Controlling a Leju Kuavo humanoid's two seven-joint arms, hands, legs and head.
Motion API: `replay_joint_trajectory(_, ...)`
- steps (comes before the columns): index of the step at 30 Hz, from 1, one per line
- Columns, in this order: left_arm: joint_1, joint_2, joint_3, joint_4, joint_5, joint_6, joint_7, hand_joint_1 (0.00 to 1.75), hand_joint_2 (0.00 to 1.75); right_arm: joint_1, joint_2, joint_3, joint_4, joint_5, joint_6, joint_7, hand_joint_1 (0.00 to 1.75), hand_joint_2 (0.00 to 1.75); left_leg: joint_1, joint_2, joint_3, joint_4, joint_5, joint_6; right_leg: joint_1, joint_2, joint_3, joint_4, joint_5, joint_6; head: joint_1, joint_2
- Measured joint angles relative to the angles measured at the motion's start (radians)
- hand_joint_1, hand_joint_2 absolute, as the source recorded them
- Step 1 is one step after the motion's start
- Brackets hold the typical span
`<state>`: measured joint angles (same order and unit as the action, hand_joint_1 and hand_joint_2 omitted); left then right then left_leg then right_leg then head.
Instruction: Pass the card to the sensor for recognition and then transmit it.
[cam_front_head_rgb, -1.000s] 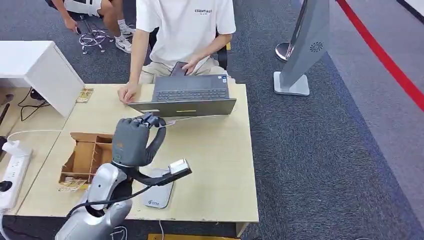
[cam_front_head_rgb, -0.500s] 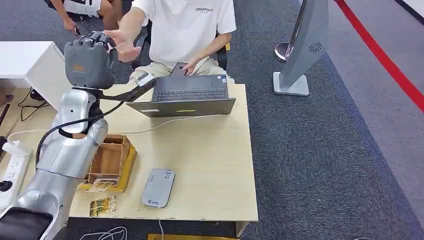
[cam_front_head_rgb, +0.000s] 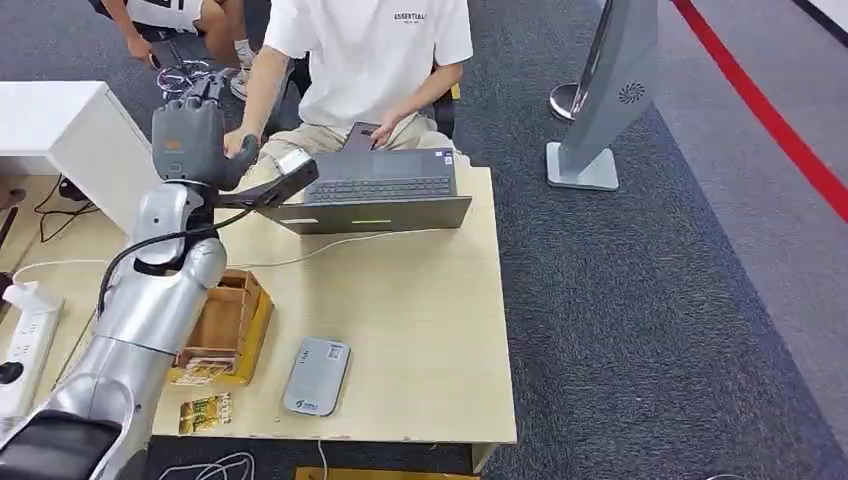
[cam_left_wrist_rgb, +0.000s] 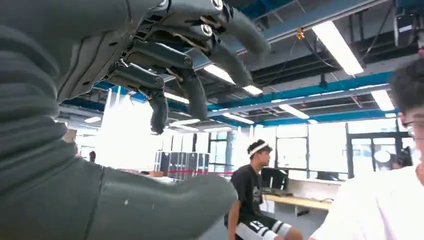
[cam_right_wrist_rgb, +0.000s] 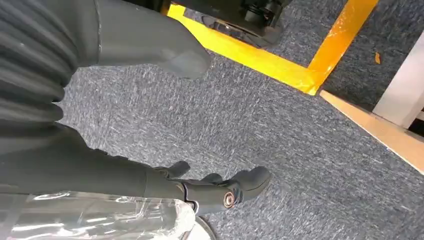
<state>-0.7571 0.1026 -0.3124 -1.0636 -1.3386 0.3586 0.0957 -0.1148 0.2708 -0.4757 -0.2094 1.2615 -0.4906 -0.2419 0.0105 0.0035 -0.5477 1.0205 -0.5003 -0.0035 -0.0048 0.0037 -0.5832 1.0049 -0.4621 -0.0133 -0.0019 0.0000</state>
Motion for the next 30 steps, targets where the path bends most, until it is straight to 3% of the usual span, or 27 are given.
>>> replay_joint_trajectory(4,0.097,-0.004,-0.005,-0.149,0.068,-0.023,-0.045,0.00,1.75,0.002,0.000,-0.001,0.000,-0.026,-0.008,-0.003,0.00,1.75,0.000,0.000,0.000,0.000,0.000,0.000,0.000,0.000,0.000,0.000,0.000,0.000,-0.002,0.000)
replay_joint_trajectory(8,0.222,0.007,-0.047,-0.345,0.124,-0.047,-0.063,0.00,1.75,0.001,-0.009,-0.001,0.000,-0.048,0.034,-0.002,0.00,1.75,0.000,0.000,-0.001,0.000,-0.001,0.000,0.000,0.000,-0.001,0.000,0.000,0.000,-0.002,0.000)
replay_joint_trajectory(16,0.528,0.132,-0.155,-0.662,0.180,-0.031,-0.100,0.00,1.75,0.011,-0.026,-0.022,-0.002,-0.100,0.007,-0.019,0.00,1.75,0.000,0.002,-0.002,-0.001,-0.002,0.001,0.000,0.002,-0.002,0.000,-0.002,0.002,-0.001,0.000)
replay_joint_trajectory(20,0.680,0.185,-0.175,-0.726,0.156,0.018,-0.122,0.00,1.75,0.014,-0.029,-0.027,-0.002,-0.101,-0.007,-0.010,0.00,1.75,0.000,0.002,-0.002,-0.001,-0.002,0.001,0.000,0.002,-0.002,0.000,-0.002,0.002,-0.001,0.000)
replay_joint_trajectory(24,0.817,0.215,-0.180,-0.736,0.129,0.119,-0.146,0.00,1.75,0.013,-0.029,-0.027,-0.002,-0.088,-0.012,0.001,0.00,1.75,0.000,0.002,-0.002,-0.001,-0.002,0.001,0.000,0.001,-0.002,0.000,-0.002,0.002,-0.001,0.000)
replay_joint_trajectory(30,0.924,0.249,-0.180,-0.721,0.090,0.273,-0.170,0.00,1.75,0.008,-0.029,-0.023,-0.002,-0.057,-0.011,0.019,0.00,1.75,0.000,0.002,-0.002,-0.001,-0.002,0.001,0.000,0.001,-0.002,0.000,-0.002,0.002,0.000,0.000)
